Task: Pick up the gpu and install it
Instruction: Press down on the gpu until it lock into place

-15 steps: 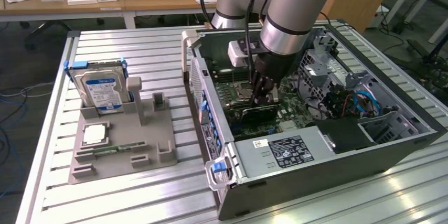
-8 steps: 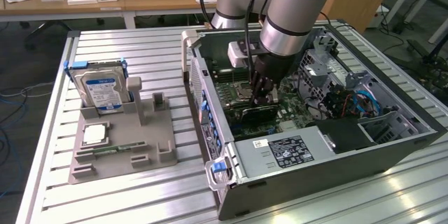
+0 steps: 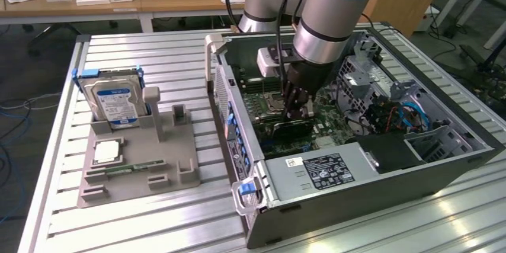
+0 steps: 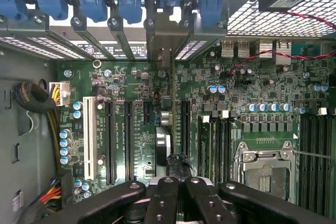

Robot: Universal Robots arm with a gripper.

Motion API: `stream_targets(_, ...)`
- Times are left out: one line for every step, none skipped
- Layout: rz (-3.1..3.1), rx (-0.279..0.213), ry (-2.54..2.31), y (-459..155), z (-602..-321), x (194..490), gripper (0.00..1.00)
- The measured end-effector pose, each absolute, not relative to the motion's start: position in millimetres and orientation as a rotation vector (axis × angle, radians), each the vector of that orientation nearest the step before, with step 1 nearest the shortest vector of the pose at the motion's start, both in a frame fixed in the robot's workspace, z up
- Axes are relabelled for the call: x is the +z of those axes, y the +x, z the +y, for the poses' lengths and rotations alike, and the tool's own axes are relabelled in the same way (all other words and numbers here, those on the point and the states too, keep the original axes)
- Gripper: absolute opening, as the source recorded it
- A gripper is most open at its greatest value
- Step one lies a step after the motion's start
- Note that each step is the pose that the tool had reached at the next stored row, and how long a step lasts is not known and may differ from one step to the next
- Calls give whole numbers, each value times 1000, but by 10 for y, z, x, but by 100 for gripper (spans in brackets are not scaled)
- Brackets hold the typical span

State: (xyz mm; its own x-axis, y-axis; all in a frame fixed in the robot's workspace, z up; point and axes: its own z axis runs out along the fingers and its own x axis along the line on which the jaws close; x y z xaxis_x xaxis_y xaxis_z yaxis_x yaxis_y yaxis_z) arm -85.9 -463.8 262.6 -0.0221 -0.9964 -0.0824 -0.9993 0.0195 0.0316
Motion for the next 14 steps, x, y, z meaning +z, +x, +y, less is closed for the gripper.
stream_targets(2216, 125, -2171, -859, -4638, 2624, 11)
stream_targets(2216, 125, -2170, -859, -4637, 2617, 11)
stream_targets(2217, 124, -2171, -860, -4638, 2614, 11)
stream_targets(2217, 124, -2171, -860, -4638, 2614, 11)
stream_targets(2217, 125, -2171, -860, -4638, 2614, 11)
stream_targets(2217, 125, -2171, -860, -4638, 2613, 11)
stream_targets(2216, 125, -2171, -861, -4638, 2612, 11)
stream_targets(2216, 125, -2170, -861, -4638, 2611, 11)
stream_targets(2216, 125, -2171, -861, -4638, 2608, 11)
stream_targets(2217, 124, -2171, -863, -4638, 2604, 11)
stream_targets(2217, 124, -2171, -863, -4638, 2603, 11)
stream_targets(2217, 124, -2171, -863, -4638, 2602, 11)
stream_targets(2217, 125, -2171, -863, -4639, 2601, 11)
stream_targets(2217, 125, -2171, -863, -4638, 2600, 11)
